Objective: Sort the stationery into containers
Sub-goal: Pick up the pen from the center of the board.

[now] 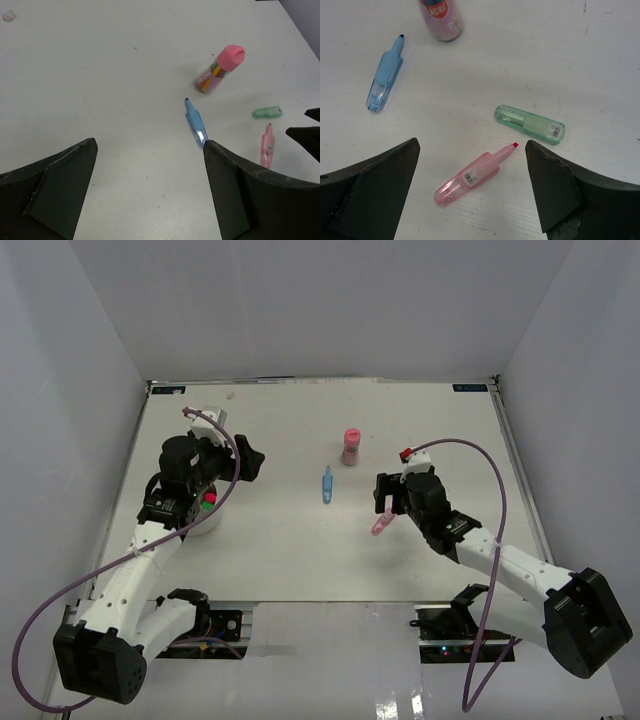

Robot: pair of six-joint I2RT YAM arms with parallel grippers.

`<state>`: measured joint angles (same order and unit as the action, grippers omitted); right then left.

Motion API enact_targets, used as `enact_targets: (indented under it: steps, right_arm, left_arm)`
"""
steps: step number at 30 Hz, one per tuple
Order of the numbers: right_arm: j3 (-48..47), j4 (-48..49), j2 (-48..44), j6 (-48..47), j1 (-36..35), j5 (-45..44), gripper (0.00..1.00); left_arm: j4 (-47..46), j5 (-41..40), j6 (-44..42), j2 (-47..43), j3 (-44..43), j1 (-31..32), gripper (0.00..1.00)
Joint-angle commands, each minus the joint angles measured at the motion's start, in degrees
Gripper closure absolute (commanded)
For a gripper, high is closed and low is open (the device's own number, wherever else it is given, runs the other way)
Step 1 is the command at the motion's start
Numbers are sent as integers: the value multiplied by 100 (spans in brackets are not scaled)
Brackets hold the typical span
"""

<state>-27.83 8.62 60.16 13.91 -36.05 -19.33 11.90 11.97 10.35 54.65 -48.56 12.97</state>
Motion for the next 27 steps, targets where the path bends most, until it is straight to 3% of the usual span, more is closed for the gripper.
enact_targets:
  steps: [1,12,20,27]
  right_arm:
    - [-354,175,153,-169,10,79,7]
    - [-372,535,382,-530,11,317,7]
    - [-135,-439,154,102,81,-431,6]
    - [-169,-669,513,296,642,-99,5]
  left_arm:
    - [-759,552,239,-174,241,12,2]
    - [-891,447,143,-394,654,162,2]
    - [-839,377,160,-333,637,250,2]
    - [-830,324,125,-324,672,320,2]
